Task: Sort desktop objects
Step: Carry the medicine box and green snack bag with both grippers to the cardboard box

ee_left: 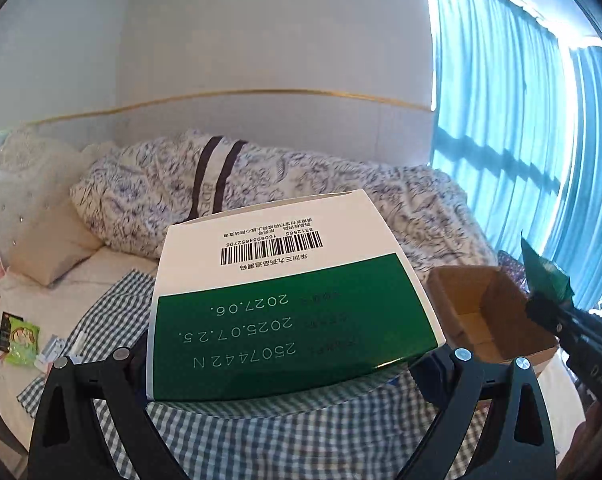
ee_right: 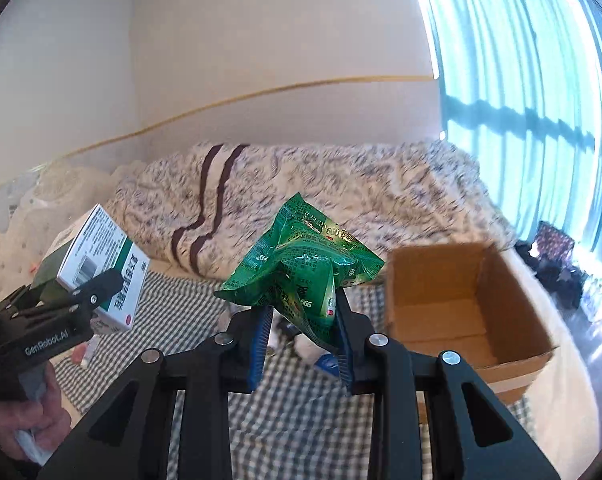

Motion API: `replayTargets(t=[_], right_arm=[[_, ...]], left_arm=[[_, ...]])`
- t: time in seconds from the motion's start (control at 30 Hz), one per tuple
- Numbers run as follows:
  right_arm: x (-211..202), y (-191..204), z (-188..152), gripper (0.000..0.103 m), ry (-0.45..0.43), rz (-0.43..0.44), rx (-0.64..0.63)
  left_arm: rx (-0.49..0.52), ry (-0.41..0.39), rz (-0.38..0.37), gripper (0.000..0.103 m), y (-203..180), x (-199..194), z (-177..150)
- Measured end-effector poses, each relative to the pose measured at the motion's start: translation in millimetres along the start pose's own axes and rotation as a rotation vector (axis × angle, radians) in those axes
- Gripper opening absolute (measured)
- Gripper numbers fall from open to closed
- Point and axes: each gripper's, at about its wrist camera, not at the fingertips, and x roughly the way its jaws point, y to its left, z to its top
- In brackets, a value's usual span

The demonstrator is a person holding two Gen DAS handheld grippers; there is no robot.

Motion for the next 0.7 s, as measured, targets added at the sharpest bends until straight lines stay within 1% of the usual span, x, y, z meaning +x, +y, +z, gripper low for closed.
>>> replayTargets(t=[0.2,0.37,0.57,0.7], right_arm=[[-25.8,-33.1,15.5,0.028,-0.038,-0.063,-0.022],[-46.3,-73.3,27.1,0.028,-0.057,-0.13,-0.031],[-46.9,-120.3,32.6,0.028,-0.043,-0.198,-0.018],[-47.1,-141.1,30.0,0.028,-0.035,-0.216,0.0]], left_arm=[[0.009,0.005,-0.057,0.098,-41.8,-1.8,6.4],[0.032,0.008,-0.115,0.098,-84.5,5.1,12.7],[0.079,0.005,-0.188,0.098,-130.5,12.7,13.4],[0.096,0.02,-0.233,0.098,-152.8,21.2,9.1]])
